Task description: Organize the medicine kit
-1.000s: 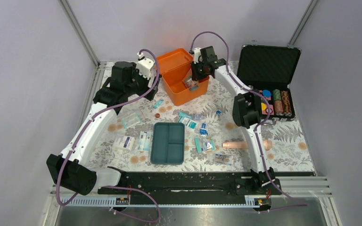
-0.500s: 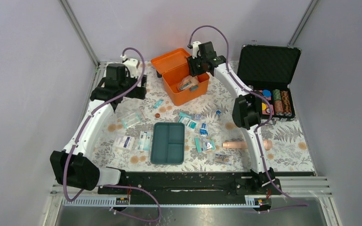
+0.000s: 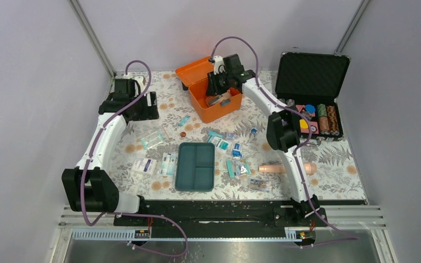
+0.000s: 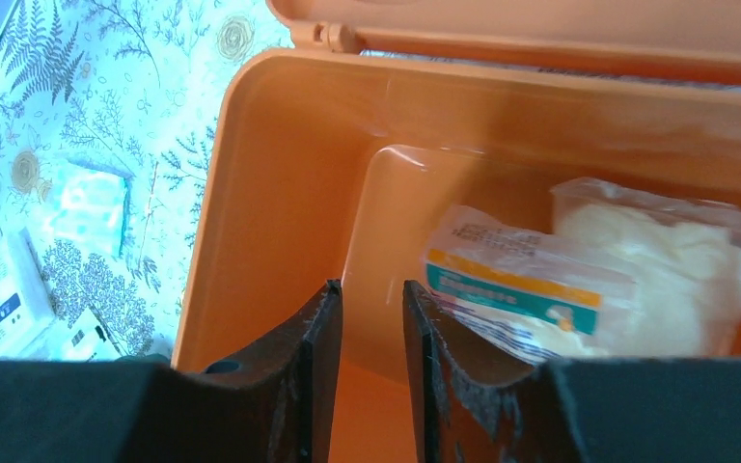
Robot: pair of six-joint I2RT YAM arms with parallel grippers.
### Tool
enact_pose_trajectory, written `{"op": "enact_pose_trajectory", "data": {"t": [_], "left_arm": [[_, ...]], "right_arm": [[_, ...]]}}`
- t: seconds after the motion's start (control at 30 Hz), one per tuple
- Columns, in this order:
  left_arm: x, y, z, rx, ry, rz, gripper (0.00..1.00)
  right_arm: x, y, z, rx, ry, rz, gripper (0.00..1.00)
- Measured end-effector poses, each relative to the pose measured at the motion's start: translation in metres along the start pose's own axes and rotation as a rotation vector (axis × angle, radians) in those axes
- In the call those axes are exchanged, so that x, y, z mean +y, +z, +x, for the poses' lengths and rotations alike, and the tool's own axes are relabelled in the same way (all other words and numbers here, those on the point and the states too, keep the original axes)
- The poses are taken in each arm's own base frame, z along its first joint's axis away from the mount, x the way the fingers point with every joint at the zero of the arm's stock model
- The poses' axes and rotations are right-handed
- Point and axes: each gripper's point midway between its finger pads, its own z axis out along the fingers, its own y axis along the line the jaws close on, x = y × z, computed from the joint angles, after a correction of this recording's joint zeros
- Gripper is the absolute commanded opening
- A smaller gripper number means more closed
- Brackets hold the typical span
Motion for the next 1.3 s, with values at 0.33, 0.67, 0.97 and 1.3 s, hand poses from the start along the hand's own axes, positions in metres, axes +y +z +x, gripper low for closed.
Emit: {"op": "enact_pose_trajectory", "data": {"t": [0.33,0.67,0.97,1.3], "left_arm": [[0.008,-0.006,0.003,0.026,0.021,-0.024,0.8],[0.011,-0.014,-0.014,-0.018,0.026,-0.04,0.81],[0.011,-0.016,-0.017,-0.025,0.028,-0.04,0.81],[0.017,-0.012,-0.019,-0.028,0.001,-0.048,0.8]], "right_arm": [[-0.006,0.039,0.038,0.071,0.125,0.072,0.29],[-0.029,0.043,0.072,0.121,0.332,0.241,0.3],[-0.064,0.031,0.071,0.077,0.372,0.484,0.3],[-0.081,0.008,0.032,-0.039,0.331,0.614,0.32]]}}
